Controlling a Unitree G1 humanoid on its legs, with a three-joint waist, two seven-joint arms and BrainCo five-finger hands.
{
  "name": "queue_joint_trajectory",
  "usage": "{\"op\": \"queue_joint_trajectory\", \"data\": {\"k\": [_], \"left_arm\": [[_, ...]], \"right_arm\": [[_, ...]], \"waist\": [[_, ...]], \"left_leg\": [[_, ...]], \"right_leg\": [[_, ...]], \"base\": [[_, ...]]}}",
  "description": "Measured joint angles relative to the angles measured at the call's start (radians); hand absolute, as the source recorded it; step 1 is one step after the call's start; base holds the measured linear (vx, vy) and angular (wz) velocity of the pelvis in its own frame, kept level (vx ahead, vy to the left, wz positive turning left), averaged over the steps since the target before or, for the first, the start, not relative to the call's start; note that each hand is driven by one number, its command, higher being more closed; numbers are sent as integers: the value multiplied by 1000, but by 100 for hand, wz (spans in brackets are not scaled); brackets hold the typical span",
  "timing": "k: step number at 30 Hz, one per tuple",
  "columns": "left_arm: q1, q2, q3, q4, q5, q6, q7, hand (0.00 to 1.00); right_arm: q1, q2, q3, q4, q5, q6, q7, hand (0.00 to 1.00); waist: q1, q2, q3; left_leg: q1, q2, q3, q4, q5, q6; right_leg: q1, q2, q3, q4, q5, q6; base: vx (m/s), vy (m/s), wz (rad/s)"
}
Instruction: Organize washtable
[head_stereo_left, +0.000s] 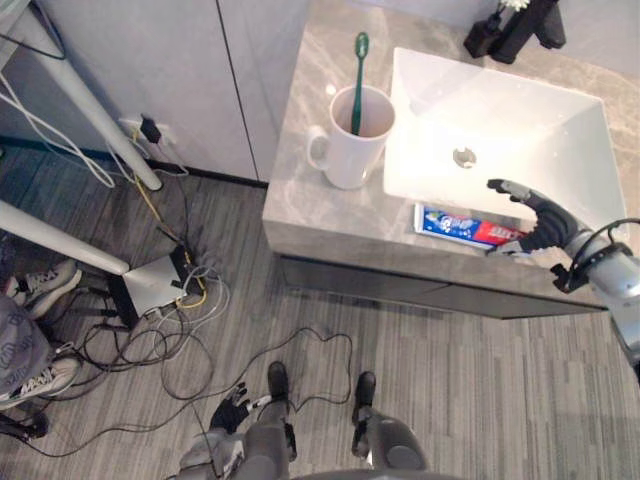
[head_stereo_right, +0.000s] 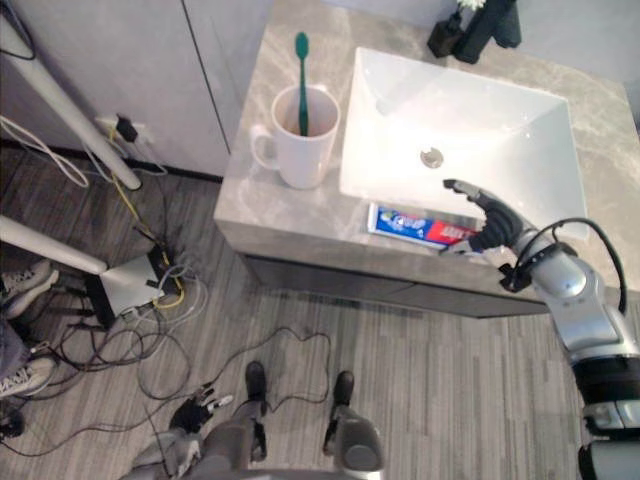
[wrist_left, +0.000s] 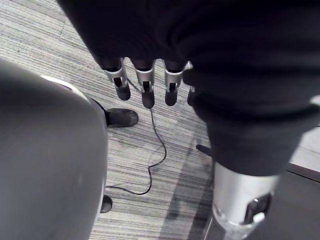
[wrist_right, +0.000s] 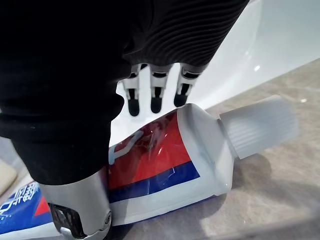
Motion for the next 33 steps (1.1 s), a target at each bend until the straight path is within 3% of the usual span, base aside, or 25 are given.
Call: {"op": "queue_joint_trajectory", "data": {"k": [33], "left_arm": [[0, 5, 8, -16, 2, 1, 7, 0]], "right_arm": [[-12, 30, -23, -11, 10, 1, -7, 100]], "waist": [[6, -17, 8]], "left_leg": [[4, 4, -12, 0, 2, -2]], "right_leg": [[5, 2, -8, 12, -5, -4]], "base": [[0, 0, 1]]}}
